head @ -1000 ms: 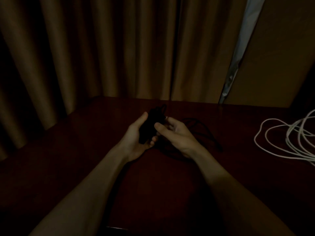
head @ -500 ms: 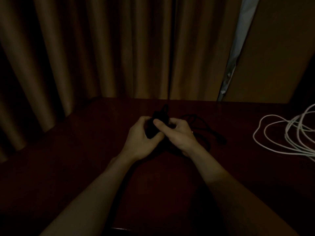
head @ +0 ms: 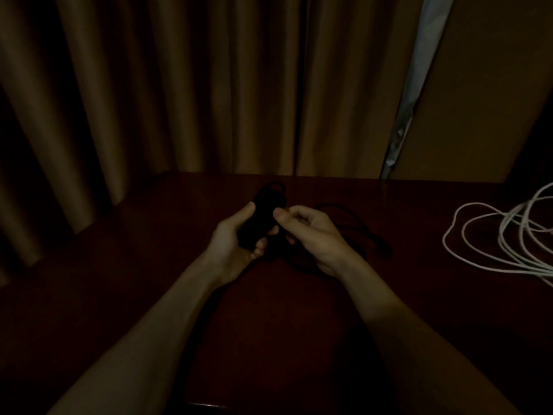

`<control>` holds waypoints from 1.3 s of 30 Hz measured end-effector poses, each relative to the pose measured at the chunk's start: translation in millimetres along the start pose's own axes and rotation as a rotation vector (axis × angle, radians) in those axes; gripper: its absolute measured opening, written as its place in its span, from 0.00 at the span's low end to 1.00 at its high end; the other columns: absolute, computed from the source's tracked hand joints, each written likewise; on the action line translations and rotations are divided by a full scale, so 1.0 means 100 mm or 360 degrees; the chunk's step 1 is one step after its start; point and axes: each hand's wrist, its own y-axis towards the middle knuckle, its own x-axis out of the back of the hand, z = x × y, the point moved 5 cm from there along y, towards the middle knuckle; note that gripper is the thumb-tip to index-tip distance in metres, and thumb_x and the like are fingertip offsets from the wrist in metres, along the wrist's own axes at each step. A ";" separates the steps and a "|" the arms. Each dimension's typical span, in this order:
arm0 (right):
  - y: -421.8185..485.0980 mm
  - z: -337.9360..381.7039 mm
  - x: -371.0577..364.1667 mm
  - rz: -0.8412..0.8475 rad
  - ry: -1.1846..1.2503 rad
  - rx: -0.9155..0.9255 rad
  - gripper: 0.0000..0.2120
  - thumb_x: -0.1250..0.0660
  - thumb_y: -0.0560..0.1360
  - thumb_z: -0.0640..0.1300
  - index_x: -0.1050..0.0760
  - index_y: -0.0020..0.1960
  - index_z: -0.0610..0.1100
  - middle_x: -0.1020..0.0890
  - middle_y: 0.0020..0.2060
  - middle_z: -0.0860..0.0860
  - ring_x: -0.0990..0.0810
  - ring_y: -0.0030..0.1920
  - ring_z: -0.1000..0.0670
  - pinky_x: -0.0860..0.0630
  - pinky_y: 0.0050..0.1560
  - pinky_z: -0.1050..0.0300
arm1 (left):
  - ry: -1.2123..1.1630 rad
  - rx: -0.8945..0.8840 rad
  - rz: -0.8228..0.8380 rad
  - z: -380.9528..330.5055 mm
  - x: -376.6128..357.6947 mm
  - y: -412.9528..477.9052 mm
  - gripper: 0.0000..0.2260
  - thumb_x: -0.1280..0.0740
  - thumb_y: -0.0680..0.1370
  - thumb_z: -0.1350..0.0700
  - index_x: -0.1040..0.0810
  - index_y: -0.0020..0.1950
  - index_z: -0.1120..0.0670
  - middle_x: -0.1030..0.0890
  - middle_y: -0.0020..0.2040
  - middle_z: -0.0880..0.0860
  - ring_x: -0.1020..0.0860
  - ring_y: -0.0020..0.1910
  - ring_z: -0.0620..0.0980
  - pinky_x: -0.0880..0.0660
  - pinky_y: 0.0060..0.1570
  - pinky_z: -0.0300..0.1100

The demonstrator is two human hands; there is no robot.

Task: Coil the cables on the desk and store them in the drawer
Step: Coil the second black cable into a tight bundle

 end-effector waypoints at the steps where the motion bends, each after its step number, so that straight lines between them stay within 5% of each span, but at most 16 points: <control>1: -0.01 0.01 -0.01 0.0042 0.0018 -0.0018 0.17 0.30 0.77 0.58 0.19 0.49 0.43 0.19 0.34 0.55 0.26 0.35 0.56 0.28 0.38 0.65 | -0.0037 0.0029 0.0071 0.01 -0.04 -0.01 0.20 0.43 0.85 0.44 0.19 0.63 0.55 0.19 0.42 0.54 0.29 0.29 0.46 0.32 0.30 0.37; 5: -0.04 0.02 -0.06 0.0148 0.0022 -0.0038 0.21 0.31 0.75 0.65 0.19 0.49 0.46 0.20 0.36 0.50 0.26 0.34 0.55 0.29 0.37 0.62 | 0.0030 0.0086 0.0239 0.04 -0.12 -0.03 0.24 0.47 0.86 0.41 0.19 0.63 0.55 0.20 0.40 0.57 0.31 0.28 0.48 0.35 0.30 0.40; 8: -0.02 -0.02 -0.09 0.0111 0.0157 -0.0029 0.24 0.28 0.75 0.63 0.19 0.51 0.41 0.22 0.33 0.47 0.22 0.36 0.45 0.24 0.43 0.51 | 0.0192 0.0018 0.0085 0.07 -0.14 -0.01 0.28 0.52 0.87 0.40 0.19 0.63 0.55 0.18 0.38 0.56 0.27 0.31 0.49 0.33 0.34 0.42; 10: -0.03 0.00 -0.08 0.0043 0.0216 -0.0019 0.20 0.28 0.77 0.58 0.19 0.51 0.40 0.20 0.33 0.48 0.19 0.34 0.47 0.22 0.41 0.53 | 0.0423 -0.0091 -0.0101 0.07 -0.11 0.01 0.28 0.53 0.87 0.40 0.19 0.62 0.54 0.16 0.40 0.57 0.24 0.33 0.50 0.28 0.36 0.45; 12: -0.02 0.00 -0.06 -0.0042 0.0153 -0.0007 0.16 0.28 0.78 0.55 0.18 0.53 0.41 0.14 0.39 0.49 0.16 0.37 0.52 0.22 0.40 0.60 | 0.0691 -0.0235 -0.0320 0.04 -0.04 0.01 0.22 0.50 0.88 0.42 0.20 0.59 0.53 0.15 0.46 0.57 0.19 0.37 0.51 0.22 0.41 0.48; 15: -0.01 -0.03 -0.06 -0.0096 0.0166 -0.0051 0.15 0.27 0.78 0.55 0.17 0.56 0.45 0.12 0.49 0.49 0.13 0.50 0.50 0.17 0.51 0.54 | 0.0890 -0.0454 -0.0380 -0.02 0.02 -0.02 0.09 0.38 0.86 0.48 0.27 0.64 0.49 0.17 0.56 0.49 0.16 0.49 0.46 0.17 0.49 0.45; 18: 0.00 -0.03 -0.06 -0.0086 0.0216 -0.0098 0.16 0.26 0.77 0.53 0.17 0.58 0.43 0.12 0.52 0.48 0.13 0.54 0.50 0.17 0.58 0.51 | 0.1260 -0.0604 -0.0236 -0.02 -0.06 -0.06 0.20 0.28 0.80 0.52 0.30 0.70 0.49 0.20 0.56 0.41 0.19 0.51 0.33 0.21 0.46 0.32; 23: -0.01 -0.01 -0.01 -0.0001 0.0349 -0.0204 0.11 0.27 0.79 0.46 0.18 0.55 0.39 0.14 0.35 0.54 0.17 0.30 0.60 0.25 0.29 0.69 | 0.1391 -0.0752 -0.0271 -0.05 -0.06 -0.06 0.18 0.29 0.82 0.55 0.27 0.71 0.55 0.19 0.51 0.41 0.19 0.46 0.32 0.24 0.40 0.28; 27: 0.03 -0.03 0.01 -0.0065 0.0326 -0.0250 0.21 0.22 0.73 0.51 0.20 0.51 0.33 0.18 0.37 0.46 0.23 0.29 0.54 0.28 0.28 0.66 | 0.1481 -0.0767 -0.0354 -0.07 -0.05 -0.07 0.18 0.29 0.82 0.51 0.30 0.69 0.52 0.21 0.50 0.39 0.21 0.45 0.28 0.25 0.37 0.27; 30: 0.04 -0.07 0.00 -0.0093 0.0239 -0.0276 0.29 0.20 0.71 0.54 0.21 0.54 0.29 0.19 0.41 0.45 0.25 0.32 0.51 0.29 0.30 0.64 | 0.1434 -0.0748 -0.0381 -0.07 0.00 -0.04 0.18 0.29 0.81 0.49 0.31 0.66 0.50 0.19 0.49 0.42 0.18 0.43 0.33 0.23 0.36 0.30; 36: 0.01 -0.05 -0.01 0.0047 0.0357 -0.0251 0.16 0.24 0.76 0.49 0.17 0.61 0.44 0.12 0.53 0.48 0.14 0.50 0.50 0.20 0.47 0.59 | 0.0653 -0.0348 -0.0113 -0.01 -0.04 -0.01 0.21 0.26 0.76 0.50 0.28 0.63 0.57 0.16 0.50 0.53 0.16 0.38 0.51 0.18 0.38 0.44; 39: 0.01 -0.07 -0.02 0.0155 0.0404 -0.0244 0.20 0.24 0.75 0.52 0.18 0.64 0.44 0.14 0.49 0.48 0.18 0.47 0.47 0.23 0.49 0.54 | 0.0306 -0.0145 0.0039 0.00 -0.01 -0.01 0.19 0.26 0.75 0.52 0.26 0.61 0.57 0.15 0.48 0.54 0.18 0.38 0.51 0.20 0.37 0.42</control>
